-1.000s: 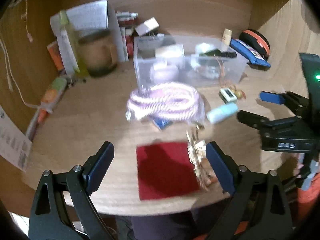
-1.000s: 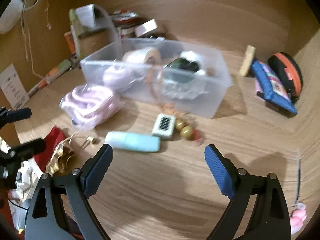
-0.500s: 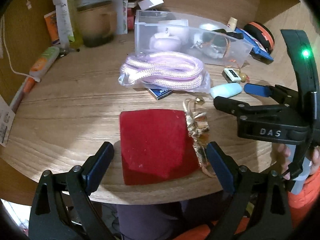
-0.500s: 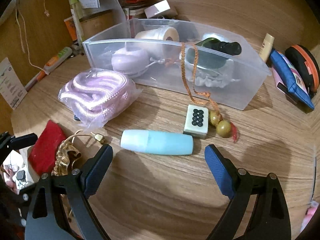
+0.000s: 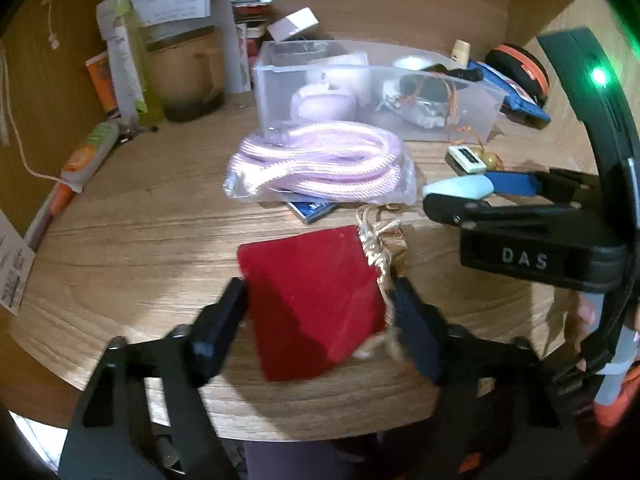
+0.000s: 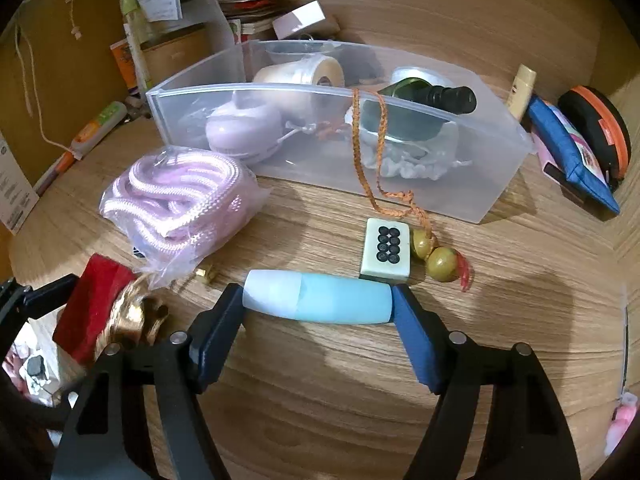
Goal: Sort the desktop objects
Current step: 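Grasp the red pouch with gold chain with the left tool while the right tool grasps the light-blue cylinder, then carry the red pouch and light-blue cylinder into the clear box and release both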
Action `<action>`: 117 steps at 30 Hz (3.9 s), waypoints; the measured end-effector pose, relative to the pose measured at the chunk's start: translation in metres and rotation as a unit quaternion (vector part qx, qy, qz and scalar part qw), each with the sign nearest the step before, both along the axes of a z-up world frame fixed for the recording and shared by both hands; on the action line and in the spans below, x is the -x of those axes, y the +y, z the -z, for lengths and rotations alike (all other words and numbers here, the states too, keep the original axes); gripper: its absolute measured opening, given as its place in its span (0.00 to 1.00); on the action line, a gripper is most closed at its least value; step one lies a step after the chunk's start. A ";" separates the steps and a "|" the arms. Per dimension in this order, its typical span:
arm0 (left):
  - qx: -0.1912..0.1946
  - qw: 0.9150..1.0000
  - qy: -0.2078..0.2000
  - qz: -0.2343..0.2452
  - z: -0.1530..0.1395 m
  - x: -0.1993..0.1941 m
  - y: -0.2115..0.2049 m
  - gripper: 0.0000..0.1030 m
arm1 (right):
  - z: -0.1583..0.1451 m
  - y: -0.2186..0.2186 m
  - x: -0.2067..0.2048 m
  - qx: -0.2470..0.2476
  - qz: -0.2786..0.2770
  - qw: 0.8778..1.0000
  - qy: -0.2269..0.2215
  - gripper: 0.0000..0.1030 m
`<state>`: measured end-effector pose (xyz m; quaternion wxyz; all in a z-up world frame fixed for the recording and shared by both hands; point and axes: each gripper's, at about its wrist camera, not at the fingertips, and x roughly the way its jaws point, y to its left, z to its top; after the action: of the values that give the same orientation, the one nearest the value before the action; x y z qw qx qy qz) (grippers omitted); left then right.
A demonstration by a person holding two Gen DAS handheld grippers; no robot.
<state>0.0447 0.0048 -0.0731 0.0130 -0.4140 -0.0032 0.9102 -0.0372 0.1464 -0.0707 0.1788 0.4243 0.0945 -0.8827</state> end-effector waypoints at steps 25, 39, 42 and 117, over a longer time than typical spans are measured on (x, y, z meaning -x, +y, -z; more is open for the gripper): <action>-0.042 0.998 0.049 -0.003 -0.058 -0.012 -0.016 0.17 | -0.052 0.029 -0.028 0.058 -0.012 0.996 0.073 0.69; -0.019 0.995 0.101 0.009 -0.100 0.020 -0.004 0.17 | -0.085 0.045 -0.008 0.070 -0.006 0.991 0.115 0.69; -0.026 0.994 0.105 0.016 -0.106 0.033 -0.003 0.17 | -0.088 0.046 -0.001 0.071 -0.004 0.991 0.117 0.69; -0.057 0.996 0.066 0.020 -0.100 0.101 -0.028 0.81 | -0.086 0.037 0.039 0.016 -0.008 0.995 0.103 0.84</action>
<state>-0.0564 -0.0233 0.0270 0.0549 -0.3513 -0.0456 0.9336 -0.0759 0.1835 0.0158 0.1820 0.3274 0.1013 -0.9216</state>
